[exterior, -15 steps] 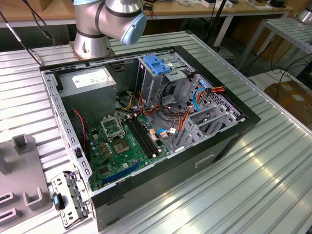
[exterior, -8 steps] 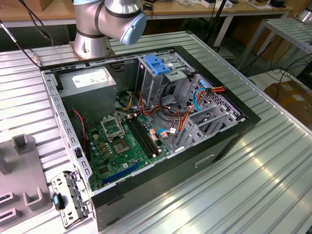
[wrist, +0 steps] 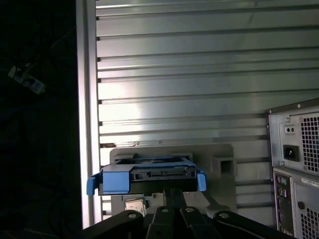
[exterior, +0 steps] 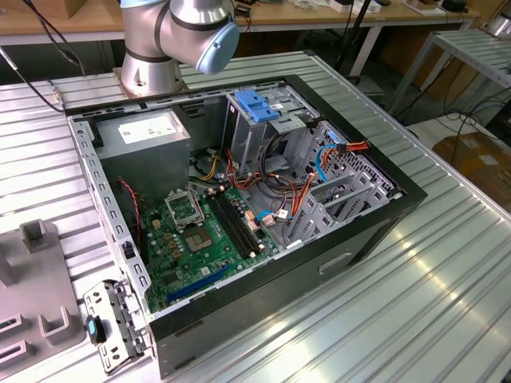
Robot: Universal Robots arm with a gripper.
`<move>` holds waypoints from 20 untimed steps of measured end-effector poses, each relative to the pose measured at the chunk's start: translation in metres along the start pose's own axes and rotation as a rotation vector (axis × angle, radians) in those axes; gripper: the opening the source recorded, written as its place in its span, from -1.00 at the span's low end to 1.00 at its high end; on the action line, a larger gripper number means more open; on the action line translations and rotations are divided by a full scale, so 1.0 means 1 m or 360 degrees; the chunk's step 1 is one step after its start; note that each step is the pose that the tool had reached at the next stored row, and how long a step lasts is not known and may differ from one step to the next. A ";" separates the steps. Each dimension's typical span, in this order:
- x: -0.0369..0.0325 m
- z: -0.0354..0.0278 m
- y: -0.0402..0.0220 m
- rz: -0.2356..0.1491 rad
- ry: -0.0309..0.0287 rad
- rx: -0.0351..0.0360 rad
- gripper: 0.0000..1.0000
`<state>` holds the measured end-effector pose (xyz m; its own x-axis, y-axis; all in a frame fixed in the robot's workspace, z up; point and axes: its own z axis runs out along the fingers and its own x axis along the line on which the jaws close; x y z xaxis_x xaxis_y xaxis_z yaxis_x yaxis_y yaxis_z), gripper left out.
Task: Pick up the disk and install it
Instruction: 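Reach for the disk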
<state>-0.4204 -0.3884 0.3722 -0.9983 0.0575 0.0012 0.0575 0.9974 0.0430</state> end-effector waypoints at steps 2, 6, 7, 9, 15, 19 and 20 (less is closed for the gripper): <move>0.0061 0.0000 -0.0003 0.0000 0.00002 0.0000 -0.79; 0.0173 0.0001 -0.0010 0.0000 0.00001 0.0000 -0.79; 0.0212 0.0001 -0.0012 0.0000 0.00001 0.0000 -0.79; 0.0254 0.0002 -0.0015 0.0000 0.00001 0.0000 -0.79; 0.0403 0.0003 -0.0022 0.0000 0.00002 0.0000 -0.79; 0.0430 0.0004 -0.0024 0.0000 0.00000 0.0000 -0.79; 0.0431 0.0004 -0.0024 0.0000 0.00000 0.0000 -0.79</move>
<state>-0.4635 -0.3883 0.3717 -0.9984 0.0574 0.0013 0.0574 0.9974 0.0430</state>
